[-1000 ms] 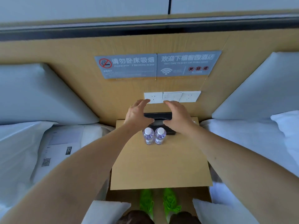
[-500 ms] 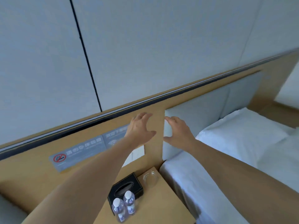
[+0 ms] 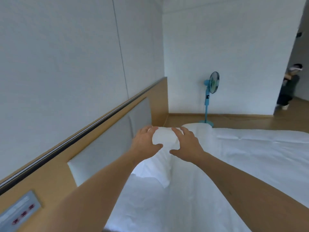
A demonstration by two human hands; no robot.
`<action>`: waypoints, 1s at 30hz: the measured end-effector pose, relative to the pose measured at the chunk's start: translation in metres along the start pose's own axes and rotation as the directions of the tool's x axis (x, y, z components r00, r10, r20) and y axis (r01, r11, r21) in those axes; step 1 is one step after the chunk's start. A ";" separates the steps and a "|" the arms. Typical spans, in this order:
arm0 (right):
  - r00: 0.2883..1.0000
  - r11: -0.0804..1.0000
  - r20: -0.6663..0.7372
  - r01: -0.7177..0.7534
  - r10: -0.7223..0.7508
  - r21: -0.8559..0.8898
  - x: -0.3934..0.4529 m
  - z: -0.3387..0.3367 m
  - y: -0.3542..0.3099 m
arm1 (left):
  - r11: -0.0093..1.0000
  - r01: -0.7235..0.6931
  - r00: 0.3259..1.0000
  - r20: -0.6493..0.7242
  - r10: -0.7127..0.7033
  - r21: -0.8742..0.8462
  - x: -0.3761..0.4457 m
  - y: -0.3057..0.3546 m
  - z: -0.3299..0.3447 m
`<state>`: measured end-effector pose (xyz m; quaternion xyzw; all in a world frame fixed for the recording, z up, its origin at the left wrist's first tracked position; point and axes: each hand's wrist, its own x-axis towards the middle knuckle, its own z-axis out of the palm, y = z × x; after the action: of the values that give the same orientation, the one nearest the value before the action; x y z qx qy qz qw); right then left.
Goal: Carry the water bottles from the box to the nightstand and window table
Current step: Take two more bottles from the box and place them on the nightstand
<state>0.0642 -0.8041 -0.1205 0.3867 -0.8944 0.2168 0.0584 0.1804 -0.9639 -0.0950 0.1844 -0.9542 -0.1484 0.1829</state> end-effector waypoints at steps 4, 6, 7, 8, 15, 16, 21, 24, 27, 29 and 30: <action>0.987 0.987 -0.047 -0.158 0.156 -0.039 -0.032 -0.052 0.098 | 0.993 -0.121 0.991 0.052 0.122 -0.014 0.029 0.100 0.048; 0.971 0.970 -0.069 -0.232 0.228 -0.066 -0.053 -0.077 0.151 | 0.988 -0.153 0.984 0.091 0.155 -0.027 0.041 0.153 0.078; 0.962 0.961 -0.076 -0.266 0.261 -0.078 -0.064 -0.090 0.178 | 0.986 -0.161 0.980 0.112 0.164 -0.037 0.047 0.180 0.093; 0.953 0.950 -0.080 -0.300 0.293 -0.085 -0.076 -0.102 0.205 | 0.984 -0.170 0.975 0.135 0.175 -0.043 0.052 0.208 0.109; 0.855 0.847 -0.128 -0.517 0.502 -0.127 -0.179 -0.182 0.383 | 0.930 -0.358 0.892 0.264 0.366 -0.080 0.068 0.411 0.222; 0.835 0.826 -0.137 -0.548 0.532 -0.133 -0.196 -0.193 0.405 | 0.915 -0.388 0.873 0.277 0.402 -0.105 0.067 0.439 0.235; 0.719 0.708 -0.202 -0.693 0.665 -0.135 -0.283 -0.247 0.495 | 0.800 -0.566 0.736 0.314 0.599 -0.200 0.046 0.572 0.290; 0.624 0.616 -0.255 -0.778 0.739 -0.121 -0.336 -0.274 0.536 | 0.726 -0.628 0.647 0.330 0.687 -0.280 0.030 0.646 0.318; 0.503 0.501 -0.296 -0.861 0.812 -0.090 -0.391 -0.295 0.572 | 0.640 -0.672 0.546 0.335 0.768 -0.372 0.010 0.721 0.344; 0.419 0.421 -0.315 -0.905 0.852 -0.067 -0.425 -0.309 0.595 | 0.560 -0.706 0.460 0.319 0.828 -0.434 -0.005 0.772 0.360; 0.379 0.382 -0.325 -0.922 0.867 -0.056 -0.441 -0.316 0.606 | 0.516 -0.721 0.415 0.309 0.856 -0.463 -0.012 0.798 0.368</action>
<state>-0.0845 -0.0052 -0.1642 -0.2016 -0.9636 0.1546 0.0831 -0.1953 -0.1708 -0.1461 -0.3617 -0.9086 -0.2087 -0.0017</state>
